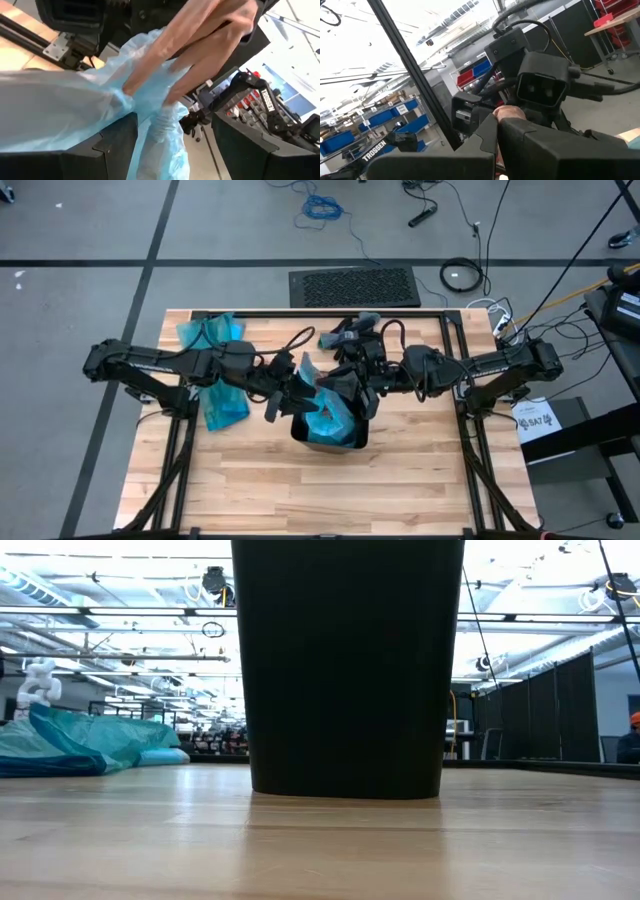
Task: Place trash/remove bag and relplace
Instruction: Remove the blue trash bag from the bin
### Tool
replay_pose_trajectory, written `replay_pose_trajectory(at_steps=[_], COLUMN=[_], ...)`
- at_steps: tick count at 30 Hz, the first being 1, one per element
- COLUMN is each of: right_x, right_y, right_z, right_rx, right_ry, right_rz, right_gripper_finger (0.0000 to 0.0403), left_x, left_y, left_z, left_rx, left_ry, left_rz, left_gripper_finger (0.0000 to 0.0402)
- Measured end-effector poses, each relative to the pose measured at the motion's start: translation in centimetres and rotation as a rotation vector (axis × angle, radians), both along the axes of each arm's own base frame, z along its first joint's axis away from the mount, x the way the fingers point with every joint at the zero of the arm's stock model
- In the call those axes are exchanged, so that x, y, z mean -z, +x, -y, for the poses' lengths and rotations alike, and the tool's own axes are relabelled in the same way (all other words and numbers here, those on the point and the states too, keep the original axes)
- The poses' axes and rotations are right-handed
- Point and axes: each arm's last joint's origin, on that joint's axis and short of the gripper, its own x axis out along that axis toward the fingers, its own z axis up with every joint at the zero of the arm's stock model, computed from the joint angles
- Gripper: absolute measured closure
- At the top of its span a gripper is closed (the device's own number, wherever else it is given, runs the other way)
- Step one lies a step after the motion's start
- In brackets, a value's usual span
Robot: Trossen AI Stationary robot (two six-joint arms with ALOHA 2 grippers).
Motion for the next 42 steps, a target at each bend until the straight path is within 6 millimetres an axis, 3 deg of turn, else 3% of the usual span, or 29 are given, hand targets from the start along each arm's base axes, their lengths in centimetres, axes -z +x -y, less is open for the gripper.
replay_pose_trajectory(at_steps=[13, 34, 42], right_x=[0.0, -0.2, -0.1], right_y=[0.0, 0.1, 0.1], right_z=[0.1, 0.7, 0.7], right_rx=[0.007, 0.025, 0.015], right_ry=[0.0, 0.008, 0.026], right_rz=[0.001, 0.019, 0.015], right_gripper_finger=[0.0403, 0.0403, 0.0403], left_x=[-2.9, -2.2, -2.8], left_y=[-3.4, -0.7, -0.7], left_z=[0.2, -0.3, -0.3], left_rx=[-0.003, -0.08, -0.093], left_ry=[0.089, 0.11, 0.132], left_rz=[0.158, 0.219, 0.285], left_gripper_finger=[0.0144, 0.0144, 0.0144])
